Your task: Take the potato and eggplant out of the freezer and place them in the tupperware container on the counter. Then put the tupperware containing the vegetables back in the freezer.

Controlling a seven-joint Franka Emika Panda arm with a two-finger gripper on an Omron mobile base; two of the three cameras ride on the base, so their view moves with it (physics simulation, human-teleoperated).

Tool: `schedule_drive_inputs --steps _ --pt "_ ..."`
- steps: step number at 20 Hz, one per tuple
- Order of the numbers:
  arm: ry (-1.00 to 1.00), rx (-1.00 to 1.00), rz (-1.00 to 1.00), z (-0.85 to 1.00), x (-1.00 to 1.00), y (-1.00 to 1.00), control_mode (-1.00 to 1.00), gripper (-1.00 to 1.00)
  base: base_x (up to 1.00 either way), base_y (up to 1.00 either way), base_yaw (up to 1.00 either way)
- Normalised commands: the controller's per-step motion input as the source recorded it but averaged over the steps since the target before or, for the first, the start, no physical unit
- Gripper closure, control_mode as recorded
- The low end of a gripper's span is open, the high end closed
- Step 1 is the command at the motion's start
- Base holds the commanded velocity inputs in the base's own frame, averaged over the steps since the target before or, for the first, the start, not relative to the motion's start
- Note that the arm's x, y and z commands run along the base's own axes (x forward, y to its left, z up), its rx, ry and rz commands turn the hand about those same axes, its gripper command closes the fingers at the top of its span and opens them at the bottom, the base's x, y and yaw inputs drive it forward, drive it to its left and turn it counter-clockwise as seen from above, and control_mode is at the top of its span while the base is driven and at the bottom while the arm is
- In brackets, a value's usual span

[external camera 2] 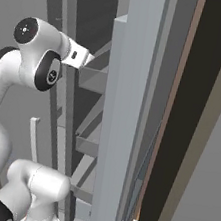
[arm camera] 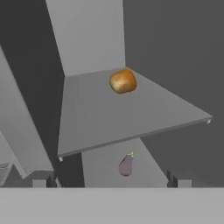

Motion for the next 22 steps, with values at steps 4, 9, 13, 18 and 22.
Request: schedule_drive_inputs --steps 4,9,13,18,22 --pt "-0.08 0.0 -0.02 0.12 0.41 -0.1 -1.0 -1.0 0.0 0.0 0.0" --pt "-0.08 0.06 -0.01 0.08 0.37 -0.13 -1.0 -1.0 0.0 0.0 0.0" --pt "-0.07 0.11 0.0 0.05 0.38 -0.13 -1.0 -1.0 0.0 0.0 0.0" --pt "-0.04 0.1 -0.01 0.04 0.42 -0.09 -1.0 -1.0 0.0 0.0 0.0" --pt "-0.01 0.06 -0.02 0.02 0.44 -0.13 -1.0 -1.0 0.0 0.0 0.0"
